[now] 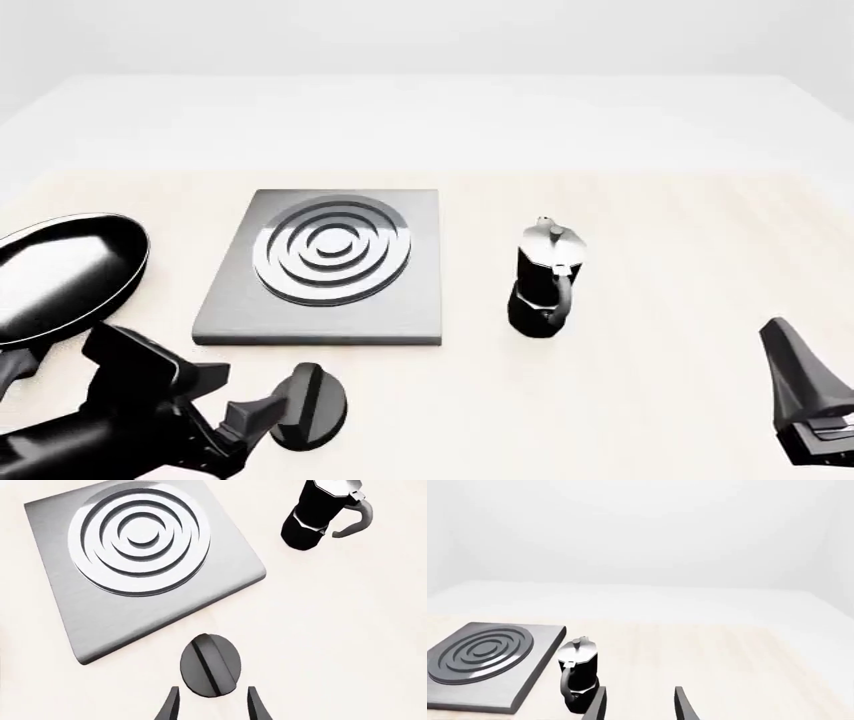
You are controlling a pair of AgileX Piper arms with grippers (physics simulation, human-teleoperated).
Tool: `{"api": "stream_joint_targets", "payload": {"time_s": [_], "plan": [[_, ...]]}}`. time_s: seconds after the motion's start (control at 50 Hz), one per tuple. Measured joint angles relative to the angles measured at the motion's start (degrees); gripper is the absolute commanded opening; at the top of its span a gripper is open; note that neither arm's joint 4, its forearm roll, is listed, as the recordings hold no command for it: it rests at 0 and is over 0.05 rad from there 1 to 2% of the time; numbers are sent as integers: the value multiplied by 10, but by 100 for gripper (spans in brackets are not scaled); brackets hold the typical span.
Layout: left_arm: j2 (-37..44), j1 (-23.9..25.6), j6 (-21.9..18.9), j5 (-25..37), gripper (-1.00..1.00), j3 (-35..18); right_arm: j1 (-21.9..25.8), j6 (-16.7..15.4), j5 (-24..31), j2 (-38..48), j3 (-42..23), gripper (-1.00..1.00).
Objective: Turn on the stove and put the frying pan on it.
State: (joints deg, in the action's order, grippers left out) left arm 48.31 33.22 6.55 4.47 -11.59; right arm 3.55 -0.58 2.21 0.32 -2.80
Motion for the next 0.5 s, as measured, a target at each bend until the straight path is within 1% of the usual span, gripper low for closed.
{"api": "stream_joint_targets", "payload": {"time_s": [0.34, 0.5], "plan": [[137, -1, 0, -138, 100, 21, -1, -1, -13, 12, 4, 100], [190, 2, 1, -187, 100, 25, -3, -2, -17, 16, 6, 100]]}}
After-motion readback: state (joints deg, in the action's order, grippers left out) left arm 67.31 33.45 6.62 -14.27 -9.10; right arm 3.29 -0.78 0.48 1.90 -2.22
